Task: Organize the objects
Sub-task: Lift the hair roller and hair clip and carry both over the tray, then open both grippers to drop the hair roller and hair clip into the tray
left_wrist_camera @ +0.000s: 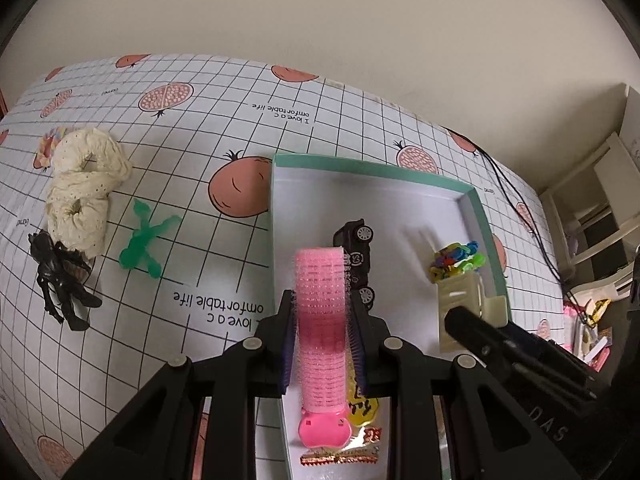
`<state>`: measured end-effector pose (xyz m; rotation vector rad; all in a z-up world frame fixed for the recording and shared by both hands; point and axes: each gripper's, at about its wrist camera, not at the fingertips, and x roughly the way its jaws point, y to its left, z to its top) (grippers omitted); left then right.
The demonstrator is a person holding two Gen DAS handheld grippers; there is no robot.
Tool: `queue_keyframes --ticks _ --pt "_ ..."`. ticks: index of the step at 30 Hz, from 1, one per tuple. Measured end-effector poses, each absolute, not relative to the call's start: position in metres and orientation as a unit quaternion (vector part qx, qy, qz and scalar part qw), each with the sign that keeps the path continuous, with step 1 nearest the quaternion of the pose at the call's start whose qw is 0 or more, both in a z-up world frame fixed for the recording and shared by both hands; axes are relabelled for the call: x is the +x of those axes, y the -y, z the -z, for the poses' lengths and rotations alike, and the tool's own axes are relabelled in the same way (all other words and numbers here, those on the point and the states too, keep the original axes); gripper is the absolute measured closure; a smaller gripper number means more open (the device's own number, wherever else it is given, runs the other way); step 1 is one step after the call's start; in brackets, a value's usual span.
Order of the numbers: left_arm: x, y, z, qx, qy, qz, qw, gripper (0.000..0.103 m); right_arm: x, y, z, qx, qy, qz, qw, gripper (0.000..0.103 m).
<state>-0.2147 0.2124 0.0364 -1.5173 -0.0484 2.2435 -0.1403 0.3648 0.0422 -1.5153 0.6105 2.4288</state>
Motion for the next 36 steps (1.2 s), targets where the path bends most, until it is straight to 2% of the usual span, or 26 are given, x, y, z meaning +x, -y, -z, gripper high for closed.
queue_keyframes --ticks 29,36 --pt "-0.228 -0.216 -0.012 -0.550 0.019 -0.807 0.216 0.077 -0.152 -0.355 -0.013 -0.540 -0.190 -0.810 0.125 0.054" --pt "-0.226 -0.215 -0.013 -0.555 0.023 -0.803 0.216 0.068 -0.155 -0.353 -0.016 -0.542 -0.183 -0.810 0.127 0.054"
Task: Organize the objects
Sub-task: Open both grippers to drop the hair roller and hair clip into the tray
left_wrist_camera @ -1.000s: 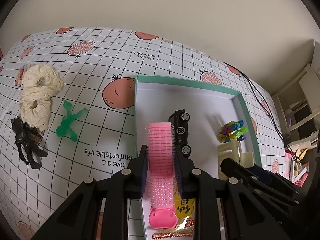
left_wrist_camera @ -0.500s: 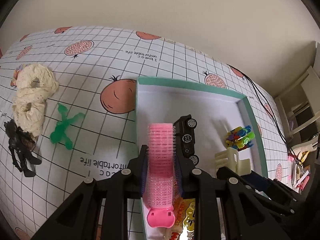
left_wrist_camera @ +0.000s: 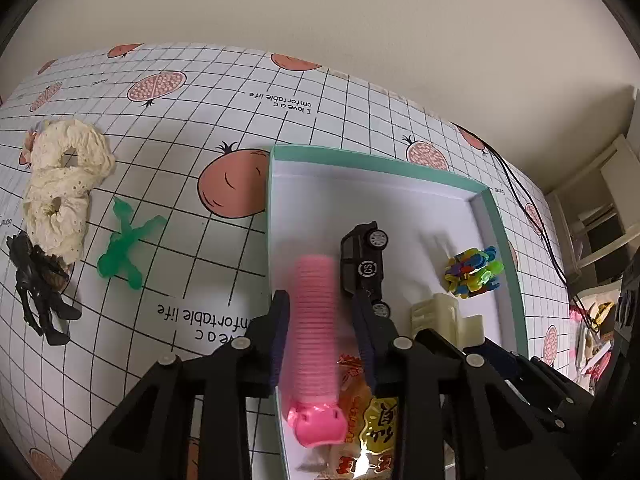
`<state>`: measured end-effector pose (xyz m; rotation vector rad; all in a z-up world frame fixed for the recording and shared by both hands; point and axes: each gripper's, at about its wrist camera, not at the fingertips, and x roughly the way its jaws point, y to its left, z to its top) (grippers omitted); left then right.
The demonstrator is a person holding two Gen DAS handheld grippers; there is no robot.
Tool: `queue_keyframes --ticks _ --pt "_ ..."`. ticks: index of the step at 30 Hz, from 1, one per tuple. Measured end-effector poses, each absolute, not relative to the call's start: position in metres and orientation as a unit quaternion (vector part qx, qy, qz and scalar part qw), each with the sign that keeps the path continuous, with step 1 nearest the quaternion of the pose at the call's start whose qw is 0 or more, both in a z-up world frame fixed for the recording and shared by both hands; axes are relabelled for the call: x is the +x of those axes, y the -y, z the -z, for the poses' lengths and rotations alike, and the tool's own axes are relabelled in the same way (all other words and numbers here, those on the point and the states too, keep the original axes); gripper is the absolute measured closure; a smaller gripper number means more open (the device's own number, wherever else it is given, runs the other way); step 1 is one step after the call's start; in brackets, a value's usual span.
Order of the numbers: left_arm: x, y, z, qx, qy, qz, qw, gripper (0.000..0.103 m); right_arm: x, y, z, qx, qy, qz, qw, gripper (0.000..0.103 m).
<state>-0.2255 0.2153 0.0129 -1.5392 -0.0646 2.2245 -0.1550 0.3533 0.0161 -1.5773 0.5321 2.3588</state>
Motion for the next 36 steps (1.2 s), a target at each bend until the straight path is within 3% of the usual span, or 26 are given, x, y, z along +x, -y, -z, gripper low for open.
queue_keyframes --ticks 21,24,26,30,32,36 --pt "-0.227 -0.202 -0.051 -0.530 0.017 -0.824 0.199 0.064 -0.157 -0.345 -0.052 -0.511 -0.165 -0.834 0.125 0.053" --pt "-0.228 -0.196 -0.049 -0.532 0.015 -0.825 0.188 0.057 -0.157 -0.344 -0.052 -0.509 -0.165 -0.835 0.127 0.052" --pt "-0.229 -0.193 -0.048 -0.533 0.013 -0.827 0.178 0.056 -0.157 -0.344 -0.053 -0.507 -0.166 -0.836 0.129 0.042" --pt "-0.232 -0.186 -0.046 -0.532 0.004 -0.832 0.158 0.045 -0.159 -0.343 -0.052 -0.508 -0.160 -0.836 0.130 0.042" --pt "-0.233 -0.181 -0.045 -0.532 0.004 -0.833 0.149 0.044 -0.159 -0.342 -0.052 -0.507 -0.159 -0.837 0.131 0.037" --pt "-0.236 -0.172 -0.044 -0.529 0.000 -0.838 0.131 0.025 -0.161 -0.341 -0.051 -0.505 -0.157 -0.839 0.129 0.031"
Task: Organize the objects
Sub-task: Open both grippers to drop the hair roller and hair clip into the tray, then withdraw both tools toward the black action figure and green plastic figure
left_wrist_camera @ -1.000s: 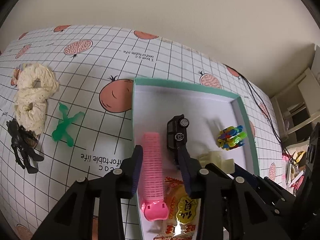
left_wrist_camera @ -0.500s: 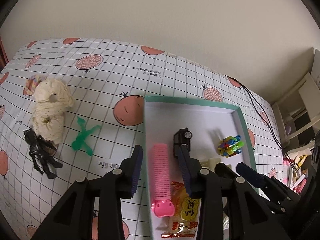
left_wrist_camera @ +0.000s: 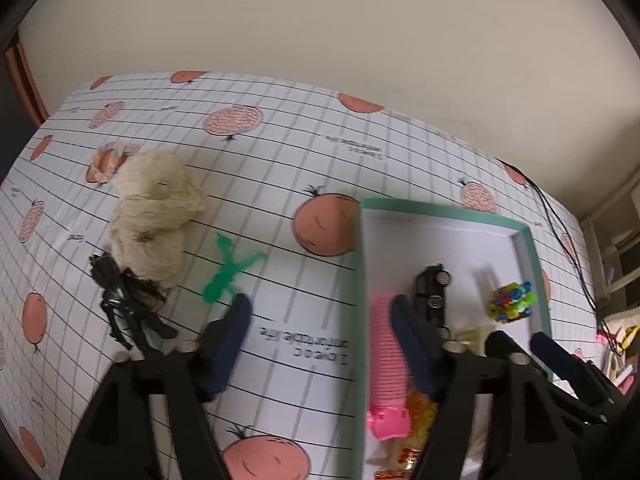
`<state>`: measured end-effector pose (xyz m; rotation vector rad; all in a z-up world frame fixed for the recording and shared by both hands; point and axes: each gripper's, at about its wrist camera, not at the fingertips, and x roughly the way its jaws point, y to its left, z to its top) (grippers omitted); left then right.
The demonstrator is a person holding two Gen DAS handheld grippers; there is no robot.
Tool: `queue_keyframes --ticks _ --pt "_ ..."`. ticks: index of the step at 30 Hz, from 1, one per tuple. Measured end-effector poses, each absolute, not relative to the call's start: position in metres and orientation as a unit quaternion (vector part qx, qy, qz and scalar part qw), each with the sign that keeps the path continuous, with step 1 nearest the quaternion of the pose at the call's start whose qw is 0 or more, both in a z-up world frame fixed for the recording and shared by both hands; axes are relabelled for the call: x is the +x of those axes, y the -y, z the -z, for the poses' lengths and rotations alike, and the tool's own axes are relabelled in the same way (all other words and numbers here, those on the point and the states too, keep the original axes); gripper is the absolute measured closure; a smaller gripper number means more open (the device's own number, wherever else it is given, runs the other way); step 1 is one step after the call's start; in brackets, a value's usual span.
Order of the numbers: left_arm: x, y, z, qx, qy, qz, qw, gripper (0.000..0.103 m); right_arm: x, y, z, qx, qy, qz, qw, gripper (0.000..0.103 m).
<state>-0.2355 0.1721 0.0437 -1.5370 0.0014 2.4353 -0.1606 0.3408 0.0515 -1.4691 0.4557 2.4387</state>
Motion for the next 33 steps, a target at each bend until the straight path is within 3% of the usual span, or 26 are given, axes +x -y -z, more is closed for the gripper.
queue_keyframes --ticks 2,6,15,33 --pt "-0.238 -0.167 -0.043 -0.529 0.000 -0.839 0.124 0.024 -0.161 -0.340 -0.051 -0.505 -0.156 -0.839 0.129 0.029" --pt "-0.242 -0.158 -0.044 -0.525 0.004 -0.844 0.111 0.012 -0.163 -0.337 -0.050 -0.504 -0.153 -0.841 0.125 0.021" --pt "-0.248 -0.144 -0.043 -0.524 0.014 -0.847 0.089 0.009 -0.168 -0.326 -0.048 -0.500 -0.148 -0.846 0.112 0.000" --pt "-0.259 -0.108 -0.042 -0.520 0.034 -0.851 0.067 0.009 -0.182 -0.300 -0.047 -0.496 -0.137 -0.852 0.101 0.000"
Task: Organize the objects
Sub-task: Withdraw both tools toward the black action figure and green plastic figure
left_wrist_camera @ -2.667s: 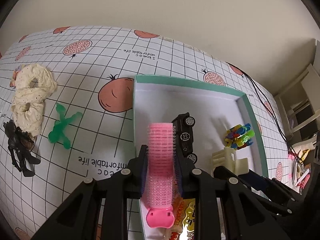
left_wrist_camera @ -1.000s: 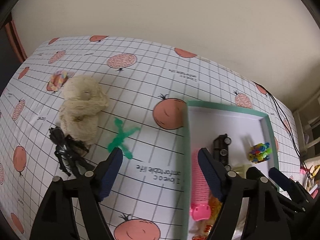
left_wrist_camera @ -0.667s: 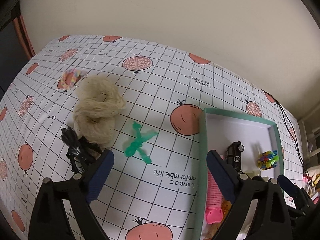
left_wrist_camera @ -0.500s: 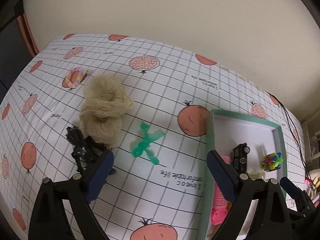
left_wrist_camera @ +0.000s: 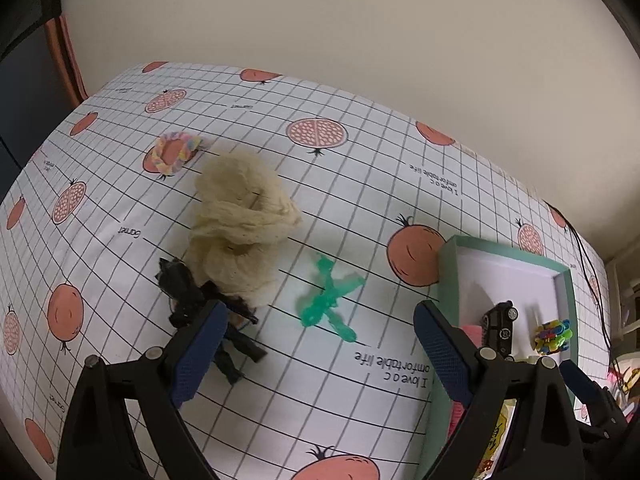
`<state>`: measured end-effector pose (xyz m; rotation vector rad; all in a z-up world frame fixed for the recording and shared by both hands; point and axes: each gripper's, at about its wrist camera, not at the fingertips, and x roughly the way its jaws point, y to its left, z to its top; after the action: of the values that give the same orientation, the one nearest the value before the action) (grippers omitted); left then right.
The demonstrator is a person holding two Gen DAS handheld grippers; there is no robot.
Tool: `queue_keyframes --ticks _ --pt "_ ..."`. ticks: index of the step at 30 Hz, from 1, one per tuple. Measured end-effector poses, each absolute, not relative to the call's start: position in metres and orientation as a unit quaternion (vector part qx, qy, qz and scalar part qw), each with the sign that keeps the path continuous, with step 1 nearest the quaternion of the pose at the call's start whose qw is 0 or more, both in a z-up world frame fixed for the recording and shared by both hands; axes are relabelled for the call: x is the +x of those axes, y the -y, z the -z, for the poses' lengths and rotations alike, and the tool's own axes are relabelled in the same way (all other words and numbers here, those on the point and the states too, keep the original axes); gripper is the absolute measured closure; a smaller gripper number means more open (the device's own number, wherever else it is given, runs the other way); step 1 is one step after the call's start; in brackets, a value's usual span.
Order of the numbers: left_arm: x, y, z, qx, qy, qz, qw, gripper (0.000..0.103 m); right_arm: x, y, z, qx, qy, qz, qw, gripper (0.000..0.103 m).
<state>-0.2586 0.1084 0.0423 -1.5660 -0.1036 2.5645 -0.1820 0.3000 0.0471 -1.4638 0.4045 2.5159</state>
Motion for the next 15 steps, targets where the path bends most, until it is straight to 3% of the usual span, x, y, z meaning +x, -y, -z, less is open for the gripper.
queue_keyframes --ticks 15 --pt "-0.278 -0.029 -0.043 -0.507 0.090 -0.857 0.032 0.009 -0.208 -0.237 -0.051 -0.485 -0.113 -0.866 0.044 0.000"
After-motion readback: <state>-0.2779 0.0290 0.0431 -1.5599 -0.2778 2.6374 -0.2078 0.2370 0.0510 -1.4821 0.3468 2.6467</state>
